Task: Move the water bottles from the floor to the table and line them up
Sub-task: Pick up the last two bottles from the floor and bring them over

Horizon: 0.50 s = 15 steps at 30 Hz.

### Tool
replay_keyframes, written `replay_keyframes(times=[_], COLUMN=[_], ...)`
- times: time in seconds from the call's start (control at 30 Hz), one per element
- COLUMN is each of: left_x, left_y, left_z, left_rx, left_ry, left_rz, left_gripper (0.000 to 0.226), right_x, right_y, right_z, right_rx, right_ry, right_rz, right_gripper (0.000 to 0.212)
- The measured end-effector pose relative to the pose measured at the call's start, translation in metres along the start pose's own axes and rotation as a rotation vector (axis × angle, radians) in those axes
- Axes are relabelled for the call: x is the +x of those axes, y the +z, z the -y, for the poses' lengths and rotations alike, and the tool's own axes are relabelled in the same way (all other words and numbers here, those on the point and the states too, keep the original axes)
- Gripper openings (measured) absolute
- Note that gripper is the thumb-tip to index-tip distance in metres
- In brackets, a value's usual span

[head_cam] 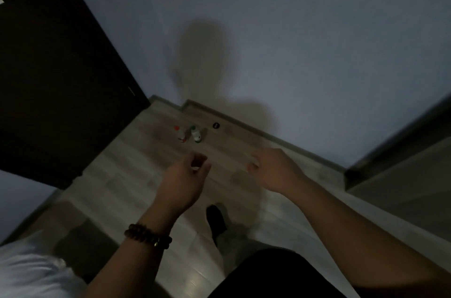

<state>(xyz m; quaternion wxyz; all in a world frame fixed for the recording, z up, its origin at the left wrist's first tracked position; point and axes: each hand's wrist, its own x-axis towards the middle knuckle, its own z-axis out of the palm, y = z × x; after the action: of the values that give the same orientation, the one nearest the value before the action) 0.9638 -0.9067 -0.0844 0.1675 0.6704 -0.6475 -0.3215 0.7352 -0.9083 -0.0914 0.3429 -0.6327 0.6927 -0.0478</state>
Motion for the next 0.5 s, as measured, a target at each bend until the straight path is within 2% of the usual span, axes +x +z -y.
replay_keyframes(times=[0.13,0.27,0.37,0.5], left_x=[0.076,0.156,0.203,0.263], left_y=[-0.048,-0.116,-0.169,-0.22], left_z=[0.049,0.086,0.108,0.136], left_rx=[0.024,0.098,0.147,0.099], left_ry=[-0.033,-0.045,-0.065,-0.077], left_rz=[0.001,-0.022,0.028,0.071], left_gripper=[0.023,0.022,0.022,0.026], right_x=[0.086,0.183,0.244,0.316], right_y=[0.024,0.04,0.039,0.029], right_z=[0.053,0.114,0.163,0.225], right_rx=[0.046,0.093,0.096,0.039], right_ry=[0.014,0.025,0.011,-0.019], right_rz=[-0.003,0.019,0.023,0.014], right_gripper=[0.048,0.047,0.044,0.049])
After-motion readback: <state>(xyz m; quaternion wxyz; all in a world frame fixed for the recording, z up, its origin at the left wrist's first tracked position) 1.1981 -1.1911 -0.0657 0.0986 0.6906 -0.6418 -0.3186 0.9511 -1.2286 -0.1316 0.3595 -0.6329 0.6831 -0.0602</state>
